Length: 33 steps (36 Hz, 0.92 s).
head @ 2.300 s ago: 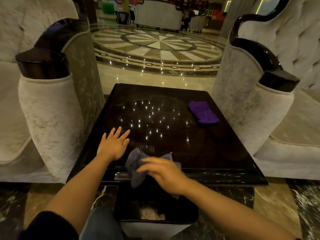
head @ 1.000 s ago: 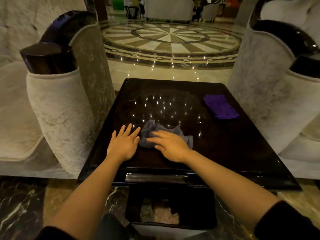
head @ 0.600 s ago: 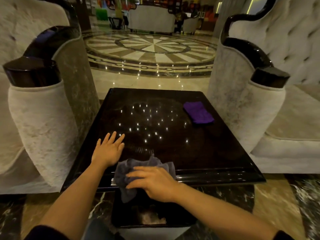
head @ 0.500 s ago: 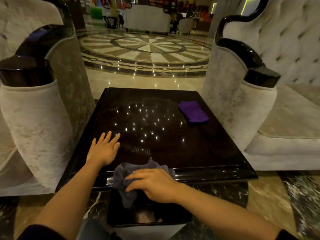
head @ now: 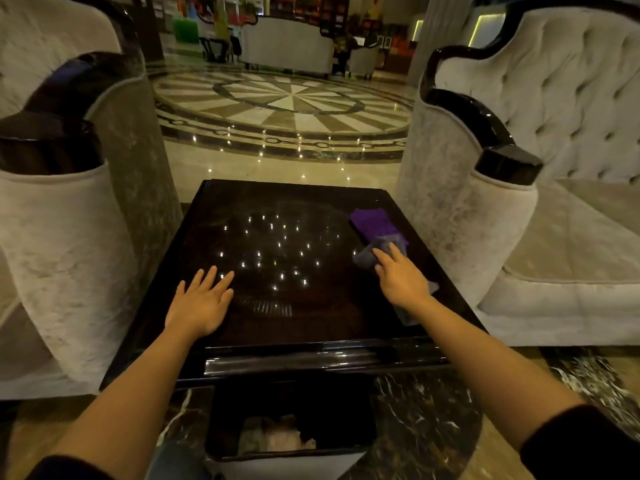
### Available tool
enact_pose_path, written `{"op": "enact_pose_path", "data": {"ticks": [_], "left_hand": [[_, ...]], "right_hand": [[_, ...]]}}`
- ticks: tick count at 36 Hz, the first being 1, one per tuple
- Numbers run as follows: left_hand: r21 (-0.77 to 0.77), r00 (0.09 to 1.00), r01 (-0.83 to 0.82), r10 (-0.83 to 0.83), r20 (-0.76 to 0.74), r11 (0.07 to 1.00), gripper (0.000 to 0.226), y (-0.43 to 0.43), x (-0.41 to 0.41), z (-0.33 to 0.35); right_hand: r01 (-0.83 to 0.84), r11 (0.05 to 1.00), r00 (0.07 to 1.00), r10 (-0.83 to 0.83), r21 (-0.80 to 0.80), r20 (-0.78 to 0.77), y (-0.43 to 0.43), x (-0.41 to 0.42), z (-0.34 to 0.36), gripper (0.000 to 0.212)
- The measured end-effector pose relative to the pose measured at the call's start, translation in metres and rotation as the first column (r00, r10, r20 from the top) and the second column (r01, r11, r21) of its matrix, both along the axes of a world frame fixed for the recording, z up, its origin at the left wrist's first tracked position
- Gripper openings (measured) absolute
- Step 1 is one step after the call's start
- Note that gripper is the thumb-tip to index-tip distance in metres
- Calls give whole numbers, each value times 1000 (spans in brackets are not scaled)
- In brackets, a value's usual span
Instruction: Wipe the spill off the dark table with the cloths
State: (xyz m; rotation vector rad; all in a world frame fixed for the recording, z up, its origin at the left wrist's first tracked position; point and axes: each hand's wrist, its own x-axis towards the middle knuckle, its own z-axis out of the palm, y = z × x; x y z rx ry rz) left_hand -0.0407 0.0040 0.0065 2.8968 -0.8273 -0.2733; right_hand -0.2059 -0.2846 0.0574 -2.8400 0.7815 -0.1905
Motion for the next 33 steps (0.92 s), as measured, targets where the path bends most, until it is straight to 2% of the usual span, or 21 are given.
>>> {"op": "enact_pose_path", "data": {"ticks": [2,4,16,21,26,31,33], "left_hand": [[-3,1000,-1,1,-3,1000,50,0,1,-1],[-2,1000,1,-1,-6,1000,50,1,2,-1],[-4,999,17,-18,-29,1000,51,1,3,-1],[-6,999,21,-21,-43,1000,51,2,5,-1],[18,998,30,-29,-52,999,51,-1,6,4],[78,991,49,-38,-132,996,51,-3,10,24],[66,995,33,-27,-93,997,50,-5,10,35]], "right_hand": [[115,988,983,-99,101,-152,-9,1,-14,52],[206,967,957,-167,152,-235,-11,0,-26,58],[308,940,930,-265,146,-253,-15,5,-24,57],[359,928,897,-312,104,-313,-8,10,-17,57],[319,947,901,-314,-34,-299,7,16,-12,58],[178,984,964,-175,0,-201,43,38,2,60],[109,994,984,-108,1,-143,58,46,14,60]]}}
